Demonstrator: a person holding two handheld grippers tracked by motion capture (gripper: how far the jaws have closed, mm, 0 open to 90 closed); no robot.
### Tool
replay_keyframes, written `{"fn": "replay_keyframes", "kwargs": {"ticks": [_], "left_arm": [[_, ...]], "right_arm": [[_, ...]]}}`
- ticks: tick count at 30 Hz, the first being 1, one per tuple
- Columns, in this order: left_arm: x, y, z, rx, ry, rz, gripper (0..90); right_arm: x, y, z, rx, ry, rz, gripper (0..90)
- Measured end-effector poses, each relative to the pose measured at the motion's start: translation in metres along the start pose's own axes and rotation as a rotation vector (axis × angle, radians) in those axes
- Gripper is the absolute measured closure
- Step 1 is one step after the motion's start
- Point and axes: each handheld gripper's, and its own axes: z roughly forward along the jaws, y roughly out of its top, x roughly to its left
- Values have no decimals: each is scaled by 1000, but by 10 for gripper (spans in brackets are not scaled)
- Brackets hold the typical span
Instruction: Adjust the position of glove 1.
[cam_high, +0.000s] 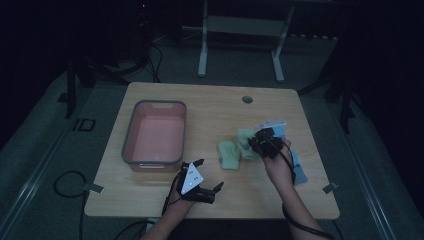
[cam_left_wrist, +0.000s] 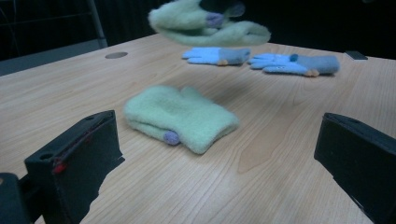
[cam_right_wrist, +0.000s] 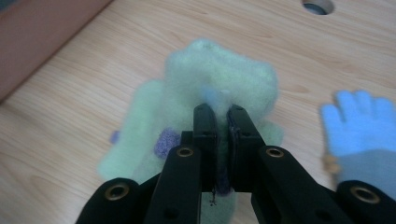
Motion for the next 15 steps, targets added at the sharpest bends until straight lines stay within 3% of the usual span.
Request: {"fn": "replay_keyframes", "kwargs": {"ticks": [5,7,10,15], "left_arm": [[-1,0,0,4,0,8,0],[-1,0,0,5,3,16,0],[-2,1,1,9,6,25,1],[-3,1,1,12,9,34,0]], "right_arm": [[22,0,9,12,-1,26,840],[30,-1,13,24,-14,14,840],[36,-2,22,39,-7,45,839],[46,-5,35,54,6,49,838]]}}
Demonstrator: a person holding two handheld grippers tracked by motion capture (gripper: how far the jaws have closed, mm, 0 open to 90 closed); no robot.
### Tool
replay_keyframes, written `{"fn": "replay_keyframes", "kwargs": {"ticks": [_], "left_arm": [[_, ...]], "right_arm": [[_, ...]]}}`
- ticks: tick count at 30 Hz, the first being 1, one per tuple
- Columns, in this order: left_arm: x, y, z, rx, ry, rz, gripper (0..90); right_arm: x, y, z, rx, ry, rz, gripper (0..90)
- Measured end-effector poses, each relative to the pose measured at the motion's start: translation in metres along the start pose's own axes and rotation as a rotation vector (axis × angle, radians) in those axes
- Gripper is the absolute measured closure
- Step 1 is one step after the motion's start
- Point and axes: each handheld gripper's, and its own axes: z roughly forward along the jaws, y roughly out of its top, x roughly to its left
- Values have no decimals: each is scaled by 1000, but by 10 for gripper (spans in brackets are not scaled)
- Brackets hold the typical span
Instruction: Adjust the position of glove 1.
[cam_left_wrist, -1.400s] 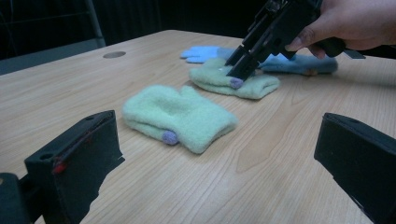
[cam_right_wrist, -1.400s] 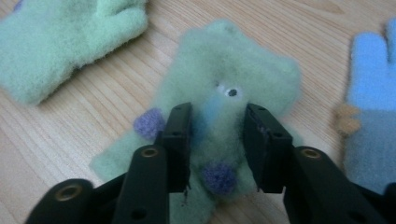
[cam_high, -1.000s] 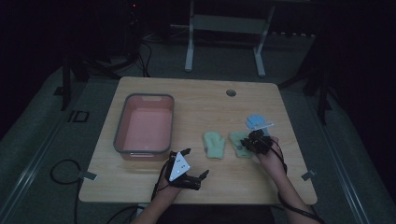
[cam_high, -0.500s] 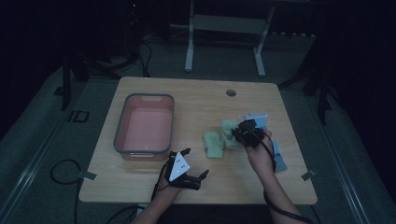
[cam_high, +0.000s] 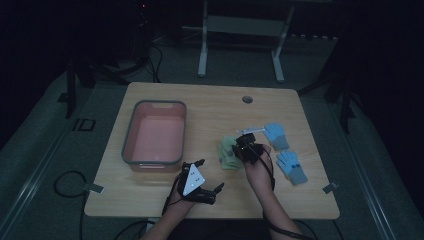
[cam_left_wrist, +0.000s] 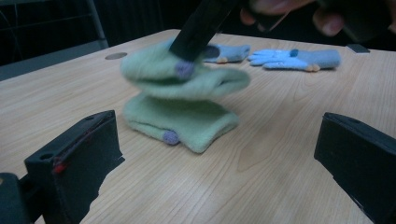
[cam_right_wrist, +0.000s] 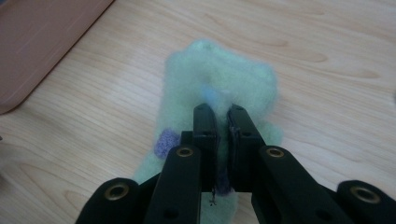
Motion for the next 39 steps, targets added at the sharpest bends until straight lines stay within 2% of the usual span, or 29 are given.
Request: {"fn": "replay_keyframes", "kwargs": {"ticks": [3,4,8,12,14,16,18,21,24,25,26,27,28,32,33,34,36,37,38,39], "left_arm": [[-1,0,0,-4,6,2,0],[-1,0,0,-4,9,3,0],[0,1,1,13,21,-8,1],[1,0,1,14,25,-22,1],[1,1,1,26,43,-26,1],[1,1,1,32,42,-29,1],[2,1,1,58,43,-53,1],[8,2,5,140,-25,-120,1],[9,4,8,162,-73,-128,2],[8,5,9,161,-81,-128,27],[8,6,10,164,-94,-118,38],[7,8,12,168,-99,-102,38],[6,10,13,169,-95,-80,42],[6,17,20,166,-143,-3,76],[6,19,23,166,-134,10,78],[8,22,26,156,-151,17,93],[9,25,30,149,-154,17,115],[12,31,39,146,-178,33,135],[12,34,44,154,-180,54,136],[13,37,50,177,-201,73,143]], "right_arm": [[3,-2,6,8,-7,3,837],[4,-4,14,26,-12,3,834],[5,-9,24,45,-11,16,817],[4,-11,29,55,-6,2,771],[3,-12,27,49,10,4,724],[0,-11,23,39,29,-3,656],[-4,-11,17,24,47,-19,583],[-13,-9,8,-2,109,-46,522],[-24,-9,0,-43,179,-84,503],[-28,-9,-2,-42,181,-92,513],[-32,-9,-4,-47,199,-110,514],[-36,-10,-6,-61,241,-123,511],[-41,-11,-8,-72,262,-129,520],[-57,-9,-7,-64,274,-161,535],[-61,-8,-6,-62,289,-153,535],[-63,-7,-5,-65,287,-151,537],[-64,-5,-3,-64,282,-152,537],[-65,0,1,-67,291,-148,533],[-66,3,2,-65,298,-150,527],[-66,6,5,-65,302,-150,520]]}}
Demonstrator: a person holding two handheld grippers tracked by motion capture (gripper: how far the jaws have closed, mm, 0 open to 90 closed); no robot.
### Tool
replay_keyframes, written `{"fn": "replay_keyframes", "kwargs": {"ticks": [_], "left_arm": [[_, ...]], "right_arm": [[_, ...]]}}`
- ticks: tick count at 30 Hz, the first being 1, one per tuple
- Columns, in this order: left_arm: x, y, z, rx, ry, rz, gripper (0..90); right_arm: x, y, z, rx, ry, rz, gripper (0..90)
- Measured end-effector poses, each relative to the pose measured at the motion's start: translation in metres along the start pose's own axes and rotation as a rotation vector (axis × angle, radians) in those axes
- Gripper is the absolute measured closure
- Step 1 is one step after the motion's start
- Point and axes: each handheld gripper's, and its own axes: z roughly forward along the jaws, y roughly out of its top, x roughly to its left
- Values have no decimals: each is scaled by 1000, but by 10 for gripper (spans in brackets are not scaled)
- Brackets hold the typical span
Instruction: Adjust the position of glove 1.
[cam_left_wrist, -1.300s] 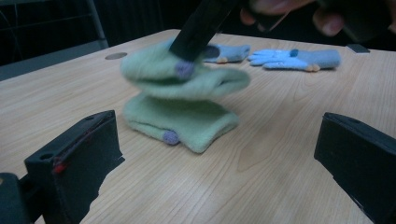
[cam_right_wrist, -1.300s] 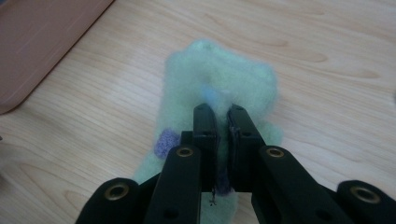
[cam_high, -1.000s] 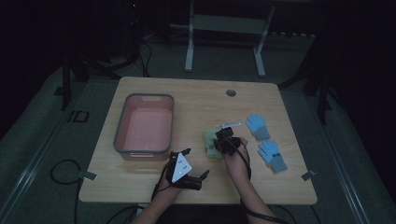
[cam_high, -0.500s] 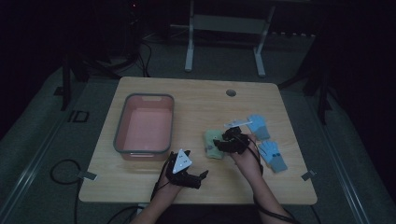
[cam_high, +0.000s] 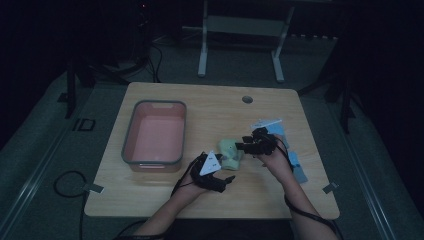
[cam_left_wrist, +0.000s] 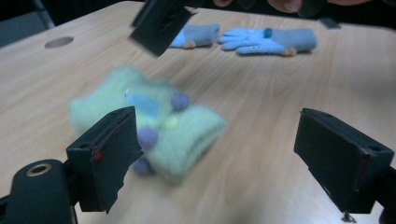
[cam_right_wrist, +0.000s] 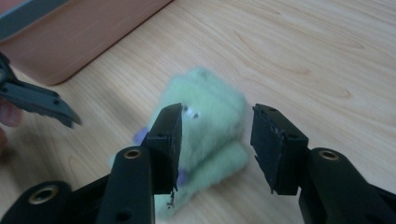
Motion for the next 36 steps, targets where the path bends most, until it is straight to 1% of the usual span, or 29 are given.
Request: {"fn": "replay_keyframes", "kwargs": {"ticks": [1,2,3,4,5,6,7,8,10,12,13,15,16,17,18,19,20,21,23,24,25,26,27,29,31,34,36], "left_arm": [[1,2,3,15,-12,12,146],[2,5,8,36,-8,41,175],[3,6,12,57,-8,66,199],[4,7,17,76,-14,74,202],[5,8,21,104,-16,95,220],[5,8,21,104,-16,95,233],[7,9,27,134,-23,124,256],[8,9,30,149,-37,131,275],[9,8,35,177,-36,161,316],[12,6,39,198,-47,169,340],[12,5,41,215,-45,187,359],[14,3,44,234,-45,202,367],[14,2,45,245,-43,212,376],[15,2,46,247,-47,214,377],[15,2,46,252,-47,229,378],[15,2,47,260,-39,248,394],[14,2,48,269,-35,272,406],[14,3,49,273,-31,277,418],[12,4,50,286,3,322,480],[11,5,50,287,21,328,523],[11,5,50,287,21,328,565],[11,5,50,287,21,328,565],[12,7,50,280,38,301,637],[13,10,48,282,31,279,682],[17,13,46,286,15,246,708],[19,19,42,285,12,236,727],[21,25,38,298,10,245,732]], "right_arm": [[-2,4,2,1,1,6,513],[-3,7,4,-2,0,0,498],[-5,10,5,-8,3,6,495],[-6,13,8,-15,17,12,488],[-7,16,11,-13,36,14,472],[-7,16,11,-13,36,14,472],[-10,19,22,13,46,26,455],[-10,19,26,22,49,23,441],[-13,18,37,50,61,29,420],[-15,14,46,80,66,38,391],[-17,12,51,95,69,49,388],[-21,7,58,120,85,75,371],[-22,5,61,133,89,83,371],[-22,3,64,156,107,85,387],[-22,2,66,172,122,83,426],[-22,1,68,189,145,89,431],[-23,1,69,193,148,89,457],[-24,2,69,203,160,99,482],[-24,3,69,211,159,109,525],[-23,3,70,213,164,116,555],[-23,3,70,213,164,116,555],[-23,3,69,212,160,114,555],[-20,4,67,202,140,110,662],[-18,5,64,189,131,114,696],[-18,6,62,179,137,140,712],[-18,7,59,162,143,152,723],[-17,10,55,143,154,160,725]]}}
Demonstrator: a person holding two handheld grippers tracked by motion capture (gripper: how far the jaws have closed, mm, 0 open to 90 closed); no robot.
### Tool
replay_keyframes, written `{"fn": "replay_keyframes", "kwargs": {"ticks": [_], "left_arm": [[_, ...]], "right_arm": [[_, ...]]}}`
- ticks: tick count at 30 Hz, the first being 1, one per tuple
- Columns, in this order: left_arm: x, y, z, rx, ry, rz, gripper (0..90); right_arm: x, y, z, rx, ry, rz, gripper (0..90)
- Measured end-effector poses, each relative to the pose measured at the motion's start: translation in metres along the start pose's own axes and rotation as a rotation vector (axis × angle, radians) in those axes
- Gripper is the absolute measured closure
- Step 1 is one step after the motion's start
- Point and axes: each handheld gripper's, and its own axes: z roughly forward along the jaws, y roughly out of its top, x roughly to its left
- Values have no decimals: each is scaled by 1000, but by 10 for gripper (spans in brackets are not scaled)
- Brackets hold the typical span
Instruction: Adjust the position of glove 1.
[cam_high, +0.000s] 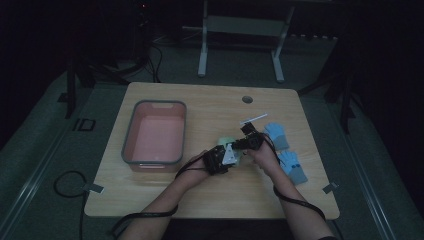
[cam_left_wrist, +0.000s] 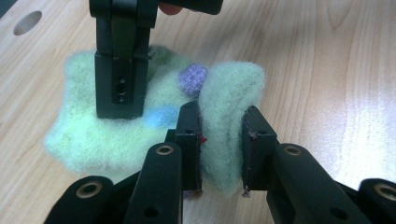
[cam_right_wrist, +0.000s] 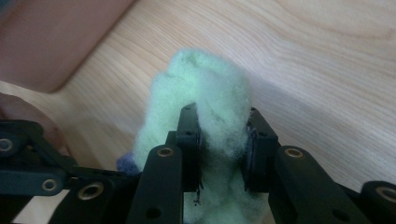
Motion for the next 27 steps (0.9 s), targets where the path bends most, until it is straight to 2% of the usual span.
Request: {"fn": "replay_keyframes", "kwargs": {"ticks": [1,5,9,13,15,18,22,24,27], "left_arm": [[0,0,0,0,0,0,732],[7,10,-18,8,-10,-2,734],[12,17,-34,18,-3,20,738],[19,20,-47,18,0,25,741],[24,22,-57,25,10,37,743],[27,23,-63,30,20,44,744],[36,19,-79,24,36,26,746],[38,19,-83,25,42,31,747],[45,14,-96,46,64,34,748]], "right_arm": [[0,0,0,0,0,0,725],[10,8,-11,-25,10,-19,729],[19,16,-22,-53,39,-18,729],[25,23,-28,-59,39,-26,730],[33,32,-33,-73,39,-41,731],[39,39,-35,-80,33,-58,731],[52,55,-37,-93,42,-79,732],[58,61,-37,-95,47,-88,732],[68,72,-35,-98,53,-106,733]]}}
